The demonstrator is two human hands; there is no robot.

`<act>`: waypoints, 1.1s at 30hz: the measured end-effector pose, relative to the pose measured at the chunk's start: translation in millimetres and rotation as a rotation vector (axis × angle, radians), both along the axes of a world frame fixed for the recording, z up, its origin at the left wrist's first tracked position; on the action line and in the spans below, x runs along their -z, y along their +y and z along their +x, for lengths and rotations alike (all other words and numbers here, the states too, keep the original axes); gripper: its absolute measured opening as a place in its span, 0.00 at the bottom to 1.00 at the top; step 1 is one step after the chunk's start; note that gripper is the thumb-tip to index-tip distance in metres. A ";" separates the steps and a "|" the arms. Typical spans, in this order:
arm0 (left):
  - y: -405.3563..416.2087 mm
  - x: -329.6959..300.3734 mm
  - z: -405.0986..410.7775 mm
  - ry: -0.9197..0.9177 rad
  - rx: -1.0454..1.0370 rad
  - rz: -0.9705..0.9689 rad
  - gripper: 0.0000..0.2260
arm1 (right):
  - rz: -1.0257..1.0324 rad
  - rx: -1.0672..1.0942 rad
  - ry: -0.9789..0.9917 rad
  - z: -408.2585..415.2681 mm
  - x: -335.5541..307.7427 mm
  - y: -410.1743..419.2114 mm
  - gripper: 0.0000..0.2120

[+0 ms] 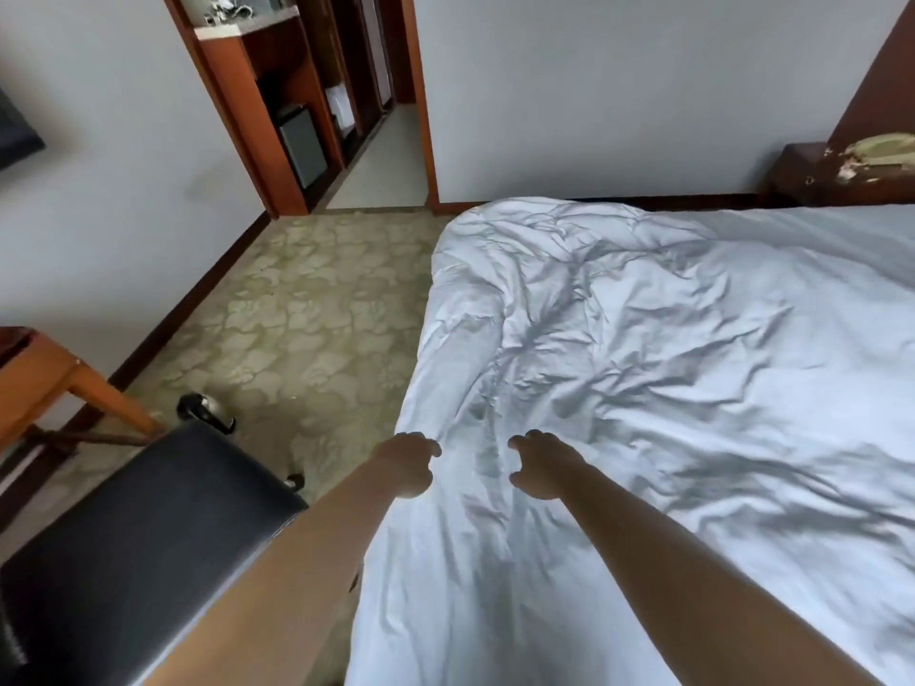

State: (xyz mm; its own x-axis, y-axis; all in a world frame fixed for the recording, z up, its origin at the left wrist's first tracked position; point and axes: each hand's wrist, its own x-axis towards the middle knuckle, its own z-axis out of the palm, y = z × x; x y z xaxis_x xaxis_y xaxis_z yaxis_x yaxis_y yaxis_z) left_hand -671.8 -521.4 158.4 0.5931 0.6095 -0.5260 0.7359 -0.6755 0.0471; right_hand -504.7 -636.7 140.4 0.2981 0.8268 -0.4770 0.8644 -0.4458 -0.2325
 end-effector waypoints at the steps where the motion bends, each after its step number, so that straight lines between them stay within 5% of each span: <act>1: 20.2 1.4 -3.2 -0.007 0.024 0.000 0.23 | -0.002 0.019 -0.001 -7.2 2.0 15.4 0.26; 15: 249.4 0.8 -33.6 -0.079 0.412 -0.106 0.24 | -0.069 0.412 -0.063 -105.5 -17.7 185.2 0.27; 18: 268.7 -2.4 -18.6 -0.107 0.466 -0.113 0.16 | -0.069 0.457 -0.076 -103.3 -21.4 204.3 0.27; 21: 284.1 1.7 3.9 -0.080 0.539 -0.081 0.08 | -0.076 0.487 -0.071 -97.3 -19.5 217.0 0.27; 27: 315.6 8.5 58.8 -0.032 0.632 -0.071 0.22 | -0.092 0.516 -0.051 -56.3 -7.0 247.1 0.28; 33: 376.9 -15.3 142.9 -0.043 0.583 -0.056 0.22 | 0.042 0.567 -0.027 42.5 -13.4 310.2 0.26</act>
